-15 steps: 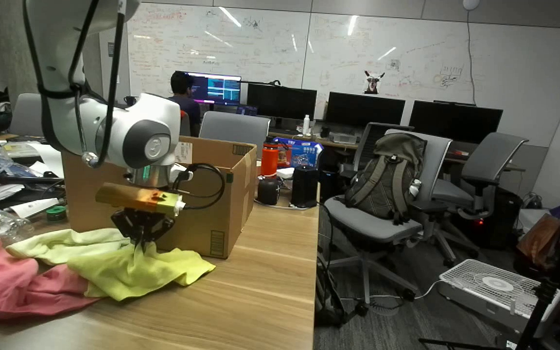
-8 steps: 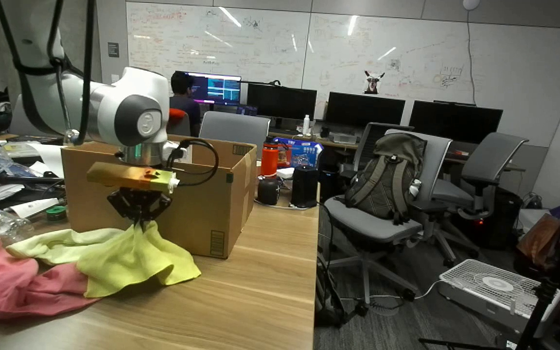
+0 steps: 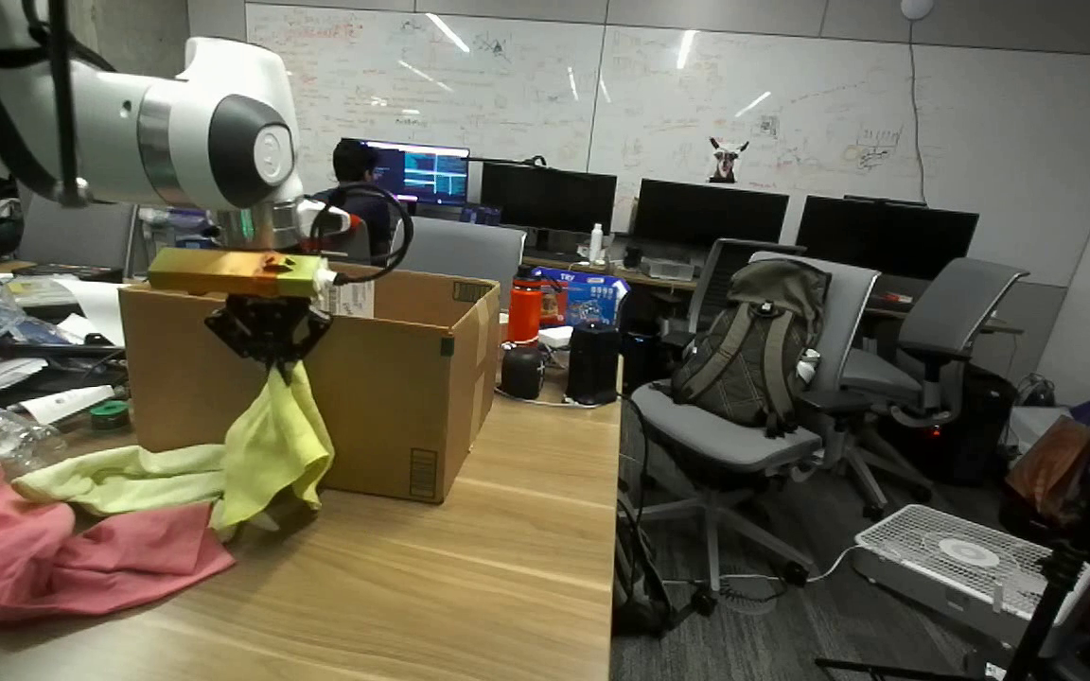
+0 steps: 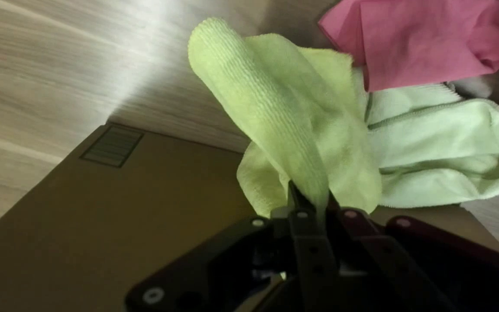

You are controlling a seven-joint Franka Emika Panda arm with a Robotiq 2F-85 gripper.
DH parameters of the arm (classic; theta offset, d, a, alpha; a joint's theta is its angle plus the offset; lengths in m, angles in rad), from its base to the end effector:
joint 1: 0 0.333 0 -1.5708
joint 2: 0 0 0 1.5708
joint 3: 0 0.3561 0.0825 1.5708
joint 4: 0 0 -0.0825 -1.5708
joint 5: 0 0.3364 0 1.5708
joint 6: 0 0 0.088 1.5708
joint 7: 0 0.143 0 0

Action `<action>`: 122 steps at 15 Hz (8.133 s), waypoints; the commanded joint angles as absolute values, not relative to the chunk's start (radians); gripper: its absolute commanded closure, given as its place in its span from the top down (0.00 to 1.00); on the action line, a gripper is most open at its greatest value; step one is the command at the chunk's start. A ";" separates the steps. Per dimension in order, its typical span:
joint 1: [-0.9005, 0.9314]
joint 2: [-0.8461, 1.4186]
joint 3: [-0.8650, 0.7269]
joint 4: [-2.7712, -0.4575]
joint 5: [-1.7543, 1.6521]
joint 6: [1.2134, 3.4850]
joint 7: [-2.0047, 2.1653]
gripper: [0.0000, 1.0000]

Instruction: Put the yellow and pink clothes in the box.

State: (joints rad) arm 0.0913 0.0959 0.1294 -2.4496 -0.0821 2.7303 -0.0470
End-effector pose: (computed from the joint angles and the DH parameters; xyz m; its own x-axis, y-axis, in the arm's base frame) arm 0.4739 0.1081 0.3235 0.9263 0.3299 0.1819 0.3278 -0.9438 0.0424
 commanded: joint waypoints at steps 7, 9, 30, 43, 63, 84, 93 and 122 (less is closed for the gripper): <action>0.102 -0.073 0.131 -2.373 -0.218 2.632 0.113 0.02; 0.099 -0.084 0.136 -2.340 -0.239 2.611 0.138 0.02; 0.110 -0.046 0.186 -2.005 -0.371 2.523 0.319 0.02; 0.127 -0.020 0.180 -2.021 -0.364 2.495 0.315 1.00; 0.132 -0.209 0.190 -2.311 -0.294 2.202 0.285 1.00; 0.194 -0.279 0.181 -2.527 0.018 2.258 0.068 1.00; 0.210 -0.240 0.186 -2.588 0.114 2.338 -0.002 1.00; 0.267 0.107 0.264 -2.593 0.223 2.644 -0.210 1.00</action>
